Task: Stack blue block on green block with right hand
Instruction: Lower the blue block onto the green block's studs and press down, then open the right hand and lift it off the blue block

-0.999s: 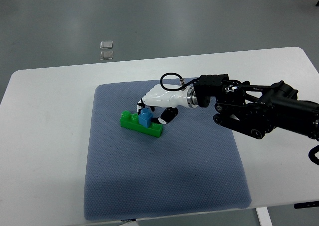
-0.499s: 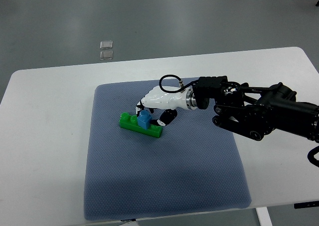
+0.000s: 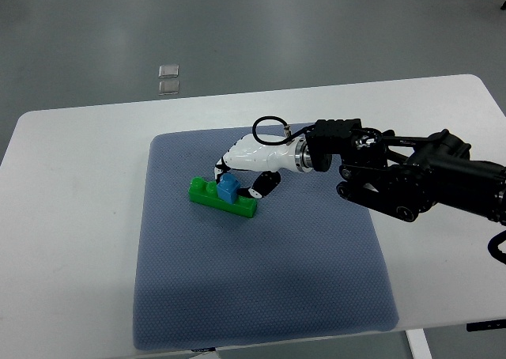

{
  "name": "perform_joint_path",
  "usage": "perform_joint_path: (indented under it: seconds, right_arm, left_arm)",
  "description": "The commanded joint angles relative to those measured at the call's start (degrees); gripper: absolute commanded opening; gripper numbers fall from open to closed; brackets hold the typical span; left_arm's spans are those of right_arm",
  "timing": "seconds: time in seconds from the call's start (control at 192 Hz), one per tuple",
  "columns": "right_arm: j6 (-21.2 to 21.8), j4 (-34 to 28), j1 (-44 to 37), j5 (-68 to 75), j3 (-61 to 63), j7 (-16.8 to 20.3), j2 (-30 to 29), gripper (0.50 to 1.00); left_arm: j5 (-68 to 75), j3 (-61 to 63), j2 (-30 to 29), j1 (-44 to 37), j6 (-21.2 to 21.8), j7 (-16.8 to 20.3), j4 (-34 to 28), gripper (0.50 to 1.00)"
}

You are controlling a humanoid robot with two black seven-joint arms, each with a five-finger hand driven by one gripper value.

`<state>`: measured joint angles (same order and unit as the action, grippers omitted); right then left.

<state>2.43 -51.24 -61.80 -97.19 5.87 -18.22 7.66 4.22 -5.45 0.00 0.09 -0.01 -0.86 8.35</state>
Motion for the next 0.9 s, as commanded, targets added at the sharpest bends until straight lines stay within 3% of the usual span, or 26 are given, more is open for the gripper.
perform_joint_path:
  seconds: [0.0,0.114,0.895]
  right_arm:
    - [0.03,0.00,-0.16,0.25,0.11,-0.06,0.16,0.868]
    - [0.03,-0.09,-0.25,0.34,0.20,-0.06,0.25,0.897]
    - [0.47,-0.62,-2.80,0.95,0.72,-0.14,2.53,0.901]
  left_arm:
    - [0.00,0.00,0.00,0.00,0.01,-0.02,0.00,1.000]
    - [0.00,0.00,0.00,0.00,0.01,-0.02,0.00,1.000]
    - [0.00,0.00,0.00,0.00,0.01,-0.02,0.00,1.000]
